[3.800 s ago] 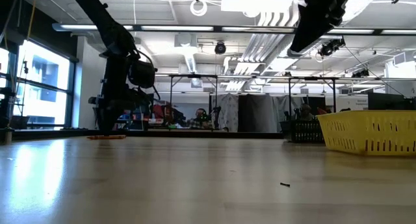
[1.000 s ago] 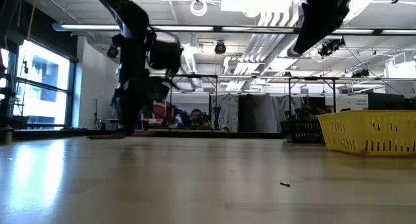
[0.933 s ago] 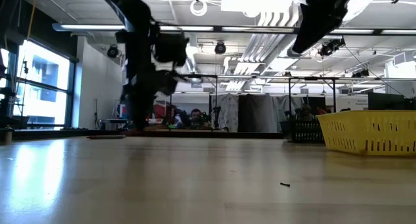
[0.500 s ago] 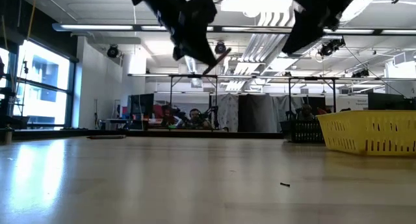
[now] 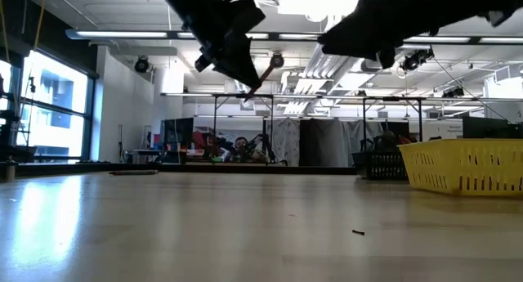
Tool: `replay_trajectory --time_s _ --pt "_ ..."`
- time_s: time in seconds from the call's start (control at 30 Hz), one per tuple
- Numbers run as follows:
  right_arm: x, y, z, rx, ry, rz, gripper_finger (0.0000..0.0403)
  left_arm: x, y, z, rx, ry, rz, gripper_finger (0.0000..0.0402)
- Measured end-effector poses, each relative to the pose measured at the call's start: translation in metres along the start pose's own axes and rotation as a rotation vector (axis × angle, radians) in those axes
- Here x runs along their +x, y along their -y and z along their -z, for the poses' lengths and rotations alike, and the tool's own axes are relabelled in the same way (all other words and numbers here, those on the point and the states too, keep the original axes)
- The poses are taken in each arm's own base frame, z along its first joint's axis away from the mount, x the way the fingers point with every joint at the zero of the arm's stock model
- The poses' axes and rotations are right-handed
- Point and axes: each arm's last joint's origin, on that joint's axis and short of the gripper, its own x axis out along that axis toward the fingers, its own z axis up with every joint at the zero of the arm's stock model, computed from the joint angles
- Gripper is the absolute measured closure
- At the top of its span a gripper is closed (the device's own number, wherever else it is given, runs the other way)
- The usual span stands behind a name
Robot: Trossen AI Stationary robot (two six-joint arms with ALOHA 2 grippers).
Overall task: Sort crayons
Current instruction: Put the orange crayon into the yellow basket
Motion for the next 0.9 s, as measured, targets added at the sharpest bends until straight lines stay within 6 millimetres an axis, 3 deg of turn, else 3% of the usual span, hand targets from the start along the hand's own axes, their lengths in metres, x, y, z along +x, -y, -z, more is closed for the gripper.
replay_trajectory --time_s 0.33,0.57,0.9 --pt "-0.004 0.023 0.01 0.233 0.209 -0.182 0.0286 -0.008 0.035 0.002 -0.064 0.307 0.184 0.0401" --pt "-0.006 0.017 0.001 0.259 0.247 -0.256 0.0286 -0.022 0.054 -0.003 -0.059 0.433 0.247 0.0401" --pt "-0.009 -0.001 -0.024 0.291 0.311 -0.346 0.0286 -0.028 0.061 -0.007 -0.067 0.499 0.281 0.0401"
